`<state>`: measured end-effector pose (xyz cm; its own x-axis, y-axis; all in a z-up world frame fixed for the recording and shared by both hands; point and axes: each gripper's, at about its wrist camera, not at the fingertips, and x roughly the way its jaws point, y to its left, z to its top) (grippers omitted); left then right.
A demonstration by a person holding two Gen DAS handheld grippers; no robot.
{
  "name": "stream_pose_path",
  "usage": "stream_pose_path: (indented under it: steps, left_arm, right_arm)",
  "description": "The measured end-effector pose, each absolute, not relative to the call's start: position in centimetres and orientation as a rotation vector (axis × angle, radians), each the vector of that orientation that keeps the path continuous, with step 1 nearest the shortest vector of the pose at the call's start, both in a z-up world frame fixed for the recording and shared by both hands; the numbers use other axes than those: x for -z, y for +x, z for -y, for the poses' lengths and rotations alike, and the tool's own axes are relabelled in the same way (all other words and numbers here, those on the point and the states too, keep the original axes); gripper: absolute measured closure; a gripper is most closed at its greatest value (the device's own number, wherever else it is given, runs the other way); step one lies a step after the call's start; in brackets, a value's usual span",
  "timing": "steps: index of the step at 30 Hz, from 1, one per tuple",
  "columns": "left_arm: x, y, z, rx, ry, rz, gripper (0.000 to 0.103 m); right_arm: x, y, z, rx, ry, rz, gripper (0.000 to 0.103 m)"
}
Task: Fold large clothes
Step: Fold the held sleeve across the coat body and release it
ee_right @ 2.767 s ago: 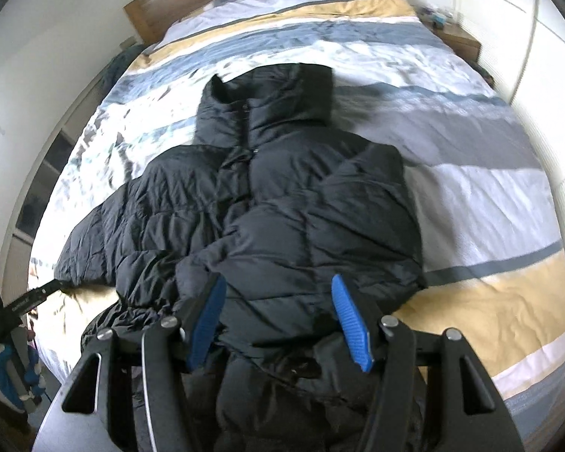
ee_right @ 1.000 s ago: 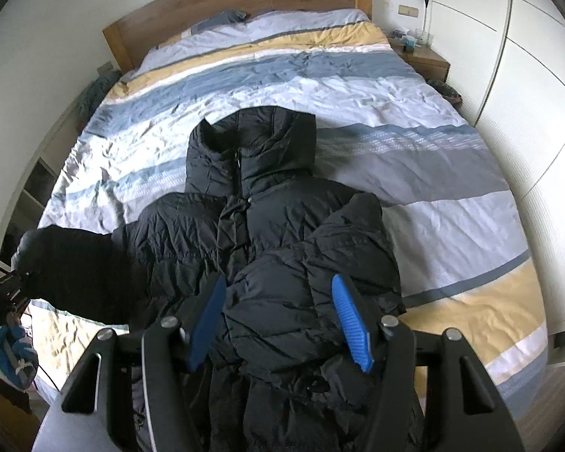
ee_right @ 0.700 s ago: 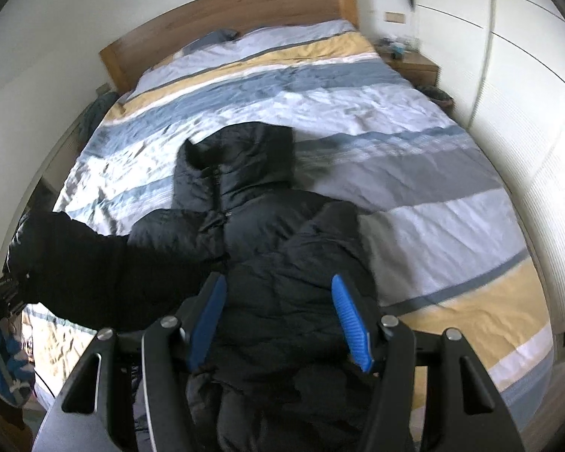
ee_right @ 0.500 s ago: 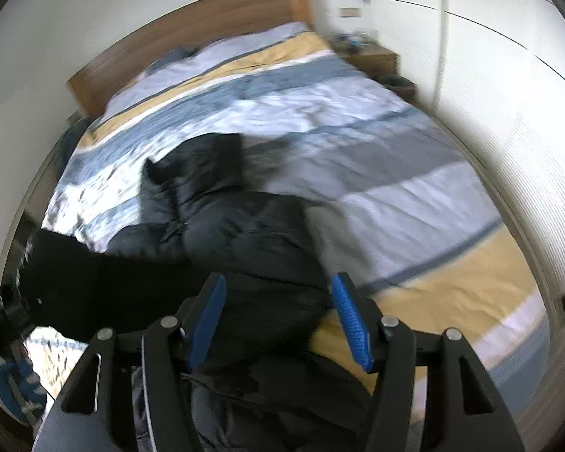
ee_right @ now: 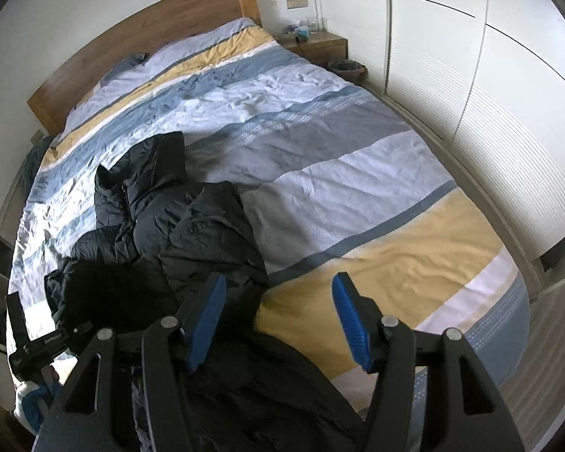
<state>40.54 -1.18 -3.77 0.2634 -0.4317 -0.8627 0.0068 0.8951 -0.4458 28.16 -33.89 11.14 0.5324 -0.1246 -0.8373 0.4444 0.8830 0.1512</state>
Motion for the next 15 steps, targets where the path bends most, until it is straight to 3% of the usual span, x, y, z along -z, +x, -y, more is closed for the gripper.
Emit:
stream_pose_path:
  steps: [2,4,6,15]
  left_arm:
    - [4.4,40.5,1.5,0.304,-0.398,-1.3,0.075]
    - [4.9,40.2,1.6,0.315,-0.425,-1.33,0.059]
    - [4.7,39.7,1.9,0.333,-0.437,-1.342,0.054]
    - [1.9,37.7,0.3,0.385,-0.38,-1.327,0.051]
  right_arm:
    - [-10.9,28.2,33.8,0.341,0.363,-0.964,0.046]
    - [-10.6,28.5,33.8,0.337,0.359,-0.971,0.046]
    - [-10.3,28.7,33.9,0.333,0.361,-0.976,0.046]
    - [-8.6,30.9,32.5,0.291,0.344,-1.009,0.046]
